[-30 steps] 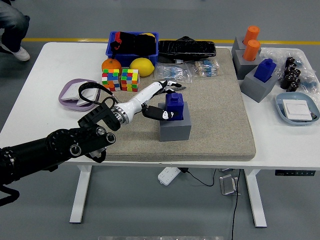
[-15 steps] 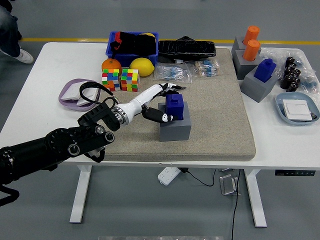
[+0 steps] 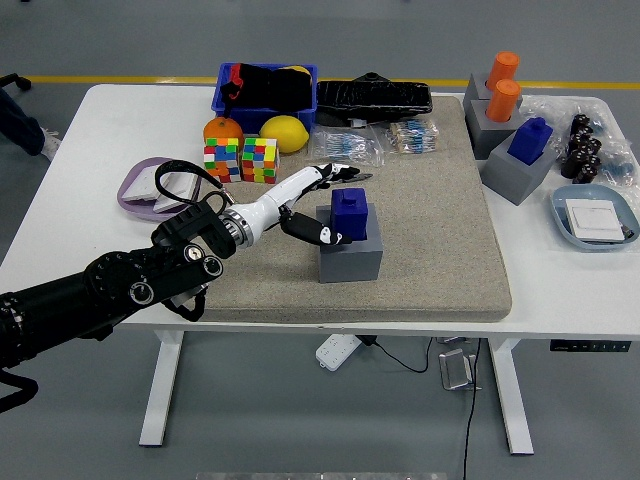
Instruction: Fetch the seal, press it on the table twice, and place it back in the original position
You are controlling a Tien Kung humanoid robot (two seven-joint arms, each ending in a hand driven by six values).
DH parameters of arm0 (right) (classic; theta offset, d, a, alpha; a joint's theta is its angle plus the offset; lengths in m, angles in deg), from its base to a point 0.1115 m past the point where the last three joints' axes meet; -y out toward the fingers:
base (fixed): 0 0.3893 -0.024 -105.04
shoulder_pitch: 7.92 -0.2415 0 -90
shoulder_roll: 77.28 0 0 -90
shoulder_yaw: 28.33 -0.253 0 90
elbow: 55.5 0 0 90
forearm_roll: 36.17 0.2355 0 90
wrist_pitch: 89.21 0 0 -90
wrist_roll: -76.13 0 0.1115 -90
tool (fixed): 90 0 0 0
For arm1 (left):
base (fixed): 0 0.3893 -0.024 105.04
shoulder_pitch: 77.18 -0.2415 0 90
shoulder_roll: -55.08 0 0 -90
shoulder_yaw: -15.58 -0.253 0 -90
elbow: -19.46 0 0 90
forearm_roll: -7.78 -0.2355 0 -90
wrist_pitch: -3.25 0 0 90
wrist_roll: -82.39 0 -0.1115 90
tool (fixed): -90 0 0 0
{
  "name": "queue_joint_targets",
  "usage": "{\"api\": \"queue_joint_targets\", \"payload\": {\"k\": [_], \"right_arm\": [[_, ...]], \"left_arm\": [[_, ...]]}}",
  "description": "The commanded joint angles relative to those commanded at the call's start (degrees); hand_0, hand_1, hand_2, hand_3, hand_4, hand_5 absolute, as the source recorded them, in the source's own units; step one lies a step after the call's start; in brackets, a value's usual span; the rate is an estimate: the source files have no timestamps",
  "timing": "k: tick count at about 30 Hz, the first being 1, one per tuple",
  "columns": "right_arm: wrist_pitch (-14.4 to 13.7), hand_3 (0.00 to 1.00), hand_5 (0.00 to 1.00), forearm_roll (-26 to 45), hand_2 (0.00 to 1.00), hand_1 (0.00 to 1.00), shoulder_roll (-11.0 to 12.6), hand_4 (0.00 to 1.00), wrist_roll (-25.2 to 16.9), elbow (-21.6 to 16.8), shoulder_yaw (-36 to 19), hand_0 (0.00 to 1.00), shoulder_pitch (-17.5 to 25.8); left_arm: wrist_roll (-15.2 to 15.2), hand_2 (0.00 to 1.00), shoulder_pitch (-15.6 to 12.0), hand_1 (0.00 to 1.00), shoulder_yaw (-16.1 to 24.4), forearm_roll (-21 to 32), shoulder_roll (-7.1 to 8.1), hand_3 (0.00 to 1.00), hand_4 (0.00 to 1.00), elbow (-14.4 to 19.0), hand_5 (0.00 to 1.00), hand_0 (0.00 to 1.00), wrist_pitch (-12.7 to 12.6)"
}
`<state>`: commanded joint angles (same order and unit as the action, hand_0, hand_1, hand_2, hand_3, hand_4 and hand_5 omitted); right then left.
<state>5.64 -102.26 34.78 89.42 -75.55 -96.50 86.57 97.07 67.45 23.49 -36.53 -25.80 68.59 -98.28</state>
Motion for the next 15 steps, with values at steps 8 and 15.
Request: {"api": "queue_joint_targets", "payload": {"k": [8, 15], "right_arm": [[0.0, 0.631, 0.341, 0.0, 0.683, 0.677, -0.3, 0.714, 0.0, 0.0, -0.3, 0.776, 0.2], [0.1, 0.631, 0.338, -0.1, 0.683, 0.677, -0.4, 0.714, 0.0, 0.0, -0.8, 0.776, 0.3]], "left_arm": [[-1.1, 0.998, -0.4, 0.998, 3.2, 2.4, 0.81, 0.998, 0.998, 0.1, 0.627, 0.998, 4.4], [0.4, 0.998, -0.4, 0.998, 7.2, 3.7, 2.64, 0.998, 0.998, 1.7, 0.671, 0.998, 3.4]]}}
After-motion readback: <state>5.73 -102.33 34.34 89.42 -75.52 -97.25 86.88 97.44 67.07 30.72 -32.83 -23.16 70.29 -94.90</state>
